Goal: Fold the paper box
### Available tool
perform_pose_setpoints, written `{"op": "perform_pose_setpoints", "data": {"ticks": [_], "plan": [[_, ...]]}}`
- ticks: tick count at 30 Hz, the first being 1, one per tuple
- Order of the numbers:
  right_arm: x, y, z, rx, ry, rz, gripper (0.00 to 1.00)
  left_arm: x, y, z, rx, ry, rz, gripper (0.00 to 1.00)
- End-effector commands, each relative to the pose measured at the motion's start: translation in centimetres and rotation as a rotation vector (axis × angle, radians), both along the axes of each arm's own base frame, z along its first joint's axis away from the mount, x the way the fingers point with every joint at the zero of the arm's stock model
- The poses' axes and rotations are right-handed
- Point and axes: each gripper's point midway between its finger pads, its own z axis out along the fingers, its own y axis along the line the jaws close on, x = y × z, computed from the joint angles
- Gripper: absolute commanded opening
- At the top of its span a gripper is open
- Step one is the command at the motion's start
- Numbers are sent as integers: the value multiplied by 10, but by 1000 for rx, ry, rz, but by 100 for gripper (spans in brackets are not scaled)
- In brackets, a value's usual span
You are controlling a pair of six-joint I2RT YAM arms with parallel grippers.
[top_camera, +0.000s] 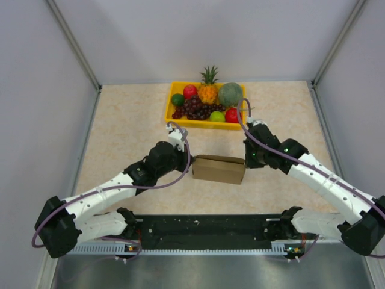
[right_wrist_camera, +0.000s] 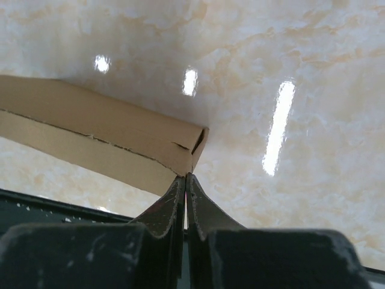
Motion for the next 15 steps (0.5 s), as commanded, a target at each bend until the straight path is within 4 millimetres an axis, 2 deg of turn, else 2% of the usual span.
{"op": "perform_pose_setpoints", "data": {"ticks": [1, 5, 11, 15], "plan": [[11, -11, 1, -1, -96, -136, 0, -18, 12, -30, 86, 98, -8, 0], [12, -13, 3, 8, -141, -189, 0, -19, 12, -29, 80, 102, -10, 0], [3, -3, -11, 28, -107, -203, 0, -19, 10, -28, 81, 99, -13, 0], [-3, -5, -15, 34, -90, -239, 0, -20, 11, -28, 80, 100, -10, 0]]}}
